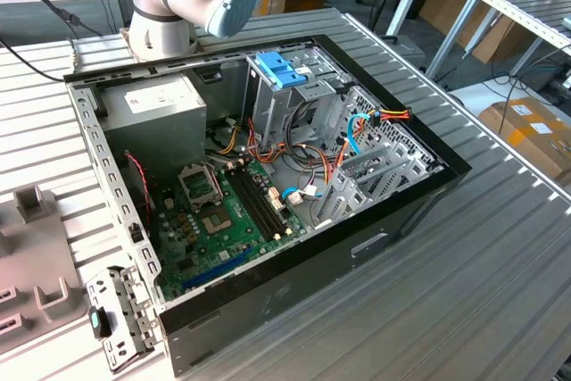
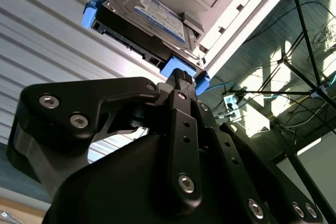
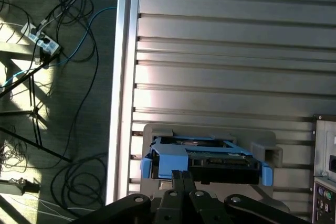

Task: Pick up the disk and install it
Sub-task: 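Pick up the disk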

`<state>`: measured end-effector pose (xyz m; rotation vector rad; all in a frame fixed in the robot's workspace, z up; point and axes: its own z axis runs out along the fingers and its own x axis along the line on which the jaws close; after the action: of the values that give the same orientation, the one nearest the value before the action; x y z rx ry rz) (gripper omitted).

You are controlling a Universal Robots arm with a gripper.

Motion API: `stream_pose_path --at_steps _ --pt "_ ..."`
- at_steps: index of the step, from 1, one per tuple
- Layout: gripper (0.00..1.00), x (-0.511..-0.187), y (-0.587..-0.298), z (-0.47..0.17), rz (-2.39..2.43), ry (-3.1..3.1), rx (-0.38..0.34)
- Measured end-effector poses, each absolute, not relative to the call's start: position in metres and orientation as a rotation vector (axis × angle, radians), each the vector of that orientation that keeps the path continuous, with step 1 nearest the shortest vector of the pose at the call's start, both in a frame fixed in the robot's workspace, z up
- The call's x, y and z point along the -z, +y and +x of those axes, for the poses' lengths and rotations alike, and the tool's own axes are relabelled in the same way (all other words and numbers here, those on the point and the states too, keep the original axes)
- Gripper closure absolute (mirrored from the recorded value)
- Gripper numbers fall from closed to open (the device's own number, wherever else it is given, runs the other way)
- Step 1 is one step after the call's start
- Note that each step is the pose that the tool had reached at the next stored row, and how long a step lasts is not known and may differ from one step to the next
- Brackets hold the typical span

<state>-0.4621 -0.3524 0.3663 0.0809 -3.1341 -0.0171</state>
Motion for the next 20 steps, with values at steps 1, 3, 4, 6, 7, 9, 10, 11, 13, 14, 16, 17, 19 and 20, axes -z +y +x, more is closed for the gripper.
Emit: stream_pose_path --at_steps 1,3,4,6,7,9,10,11,13,14,16,17,19,20 --pt "0.89 -0.3663 -0.3524 -0.4621 0.081 -3.134 0.017" --pt "0.89 -0.3663 -0.3524 -0.4621 0.081 -3.134 0.017" --pt "0.89 -0.3662 -0.3524 -0.4621 0.081 -3.134 0.017" --pt "0.89 -0.3662 -0.3524 -0.4621 0.085 -3.134 0.017" --pt "0.89 -0.3662 -0.3524 -0.4621 0.087 -3.134 0.017" --pt "0.89 -0.3662 -0.3524 -0.4621 0.096 -3.134 0.017" --pt "0.89 -0.3662 -0.3524 -0.4621 0.104 -3.133 0.017" --pt "0.89 -0.3662 -0.3524 -0.4621 0.115 -3.133 0.017" --pt "0.89 -0.3662 -0.3524 -0.4621 0.204 -3.128 0.017" --pt "0.89 -0.3662 -0.3524 -0.4621 0.250 -3.125 0.017" --pt "0.89 -0.3662 -0.3524 -0.4621 0.316 -3.118 0.016" --pt "0.89 -0.3662 -0.3524 -0.4621 0.347 -3.115 0.016" --pt "0.89 -0.3662 -0.3524 -0.4621 0.407 -3.107 0.016" --pt "0.89 -0.3662 -0.3524 -0.4621 0.435 -3.104 0.016"
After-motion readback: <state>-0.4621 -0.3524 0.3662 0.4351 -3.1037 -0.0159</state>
